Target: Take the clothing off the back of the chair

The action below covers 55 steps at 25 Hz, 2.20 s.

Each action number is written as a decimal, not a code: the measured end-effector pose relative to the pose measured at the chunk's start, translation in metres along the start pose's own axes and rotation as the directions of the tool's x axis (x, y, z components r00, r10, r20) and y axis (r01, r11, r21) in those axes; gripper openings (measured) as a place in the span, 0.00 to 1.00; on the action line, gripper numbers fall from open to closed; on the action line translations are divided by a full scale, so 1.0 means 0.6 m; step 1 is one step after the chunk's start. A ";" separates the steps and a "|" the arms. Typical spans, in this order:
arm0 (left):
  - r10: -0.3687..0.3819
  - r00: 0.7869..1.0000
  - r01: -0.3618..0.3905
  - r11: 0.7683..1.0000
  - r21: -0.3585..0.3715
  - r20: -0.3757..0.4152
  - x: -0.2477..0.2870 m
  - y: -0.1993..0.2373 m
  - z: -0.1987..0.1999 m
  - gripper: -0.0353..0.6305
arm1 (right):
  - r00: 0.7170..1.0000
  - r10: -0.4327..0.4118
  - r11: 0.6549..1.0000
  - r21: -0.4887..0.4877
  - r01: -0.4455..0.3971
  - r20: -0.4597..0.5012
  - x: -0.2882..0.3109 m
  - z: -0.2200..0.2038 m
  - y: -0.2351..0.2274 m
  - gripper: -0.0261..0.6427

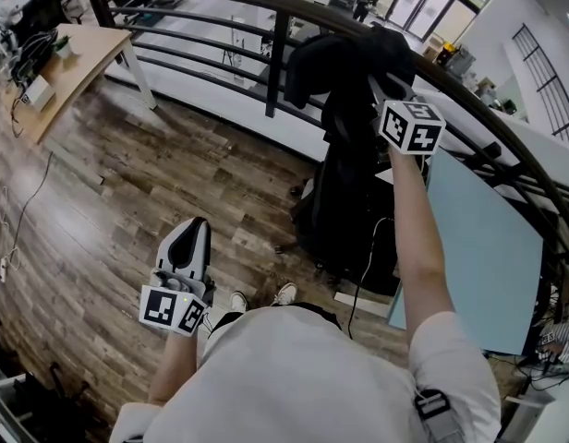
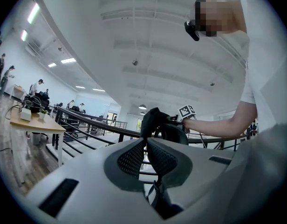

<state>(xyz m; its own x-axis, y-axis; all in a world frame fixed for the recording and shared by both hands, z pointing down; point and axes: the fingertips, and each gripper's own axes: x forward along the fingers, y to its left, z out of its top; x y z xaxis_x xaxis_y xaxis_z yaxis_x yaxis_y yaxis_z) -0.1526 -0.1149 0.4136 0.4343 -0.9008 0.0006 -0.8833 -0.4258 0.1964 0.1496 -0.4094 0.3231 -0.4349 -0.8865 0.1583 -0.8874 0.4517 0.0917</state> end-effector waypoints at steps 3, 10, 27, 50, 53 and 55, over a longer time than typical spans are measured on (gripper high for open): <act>-0.005 1.000 0.005 1.000 0.008 0.008 0.007 -0.004 0.006 0.11 | 1.000 0.010 1.000 0.026 -0.010 0.024 -0.004 0.014 -0.008 0.11; -0.021 1.000 0.020 1.000 0.023 0.018 0.023 -0.009 0.017 0.11 | 0.993 0.029 0.996 0.080 -0.038 0.111 -0.023 0.061 -0.040 0.11; -0.040 0.998 0.038 0.998 0.045 0.046 0.054 -0.023 0.031 0.11 | 0.964 0.138 0.973 0.148 -0.175 0.229 -0.050 0.123 -0.026 0.10; -0.067 0.993 0.061 0.996 0.068 0.093 0.066 -0.017 0.062 0.11 | 0.923 0.131 0.991 -0.015 -0.134 0.361 -0.152 0.257 0.003 0.10; -0.075 0.992 0.068 0.995 0.074 0.097 0.065 -0.018 0.065 0.11 | 0.928 0.100 0.995 -0.018 -0.100 0.360 -0.171 0.253 -0.009 0.10; -0.082 0.992 0.075 0.994 0.077 0.099 0.067 -0.019 0.066 0.11 | 0.927 0.085 0.996 -0.028 -0.081 0.365 -0.185 0.254 -0.013 0.10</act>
<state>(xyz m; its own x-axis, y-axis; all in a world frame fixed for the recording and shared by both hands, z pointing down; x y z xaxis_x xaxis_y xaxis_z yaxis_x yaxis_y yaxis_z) -0.1322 -0.1496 0.3725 0.4859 -0.8668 -0.1123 -0.8593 -0.4972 0.1201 0.1816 -0.3300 0.1550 -0.5347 -0.8200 -0.2039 -0.8448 0.5244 0.1063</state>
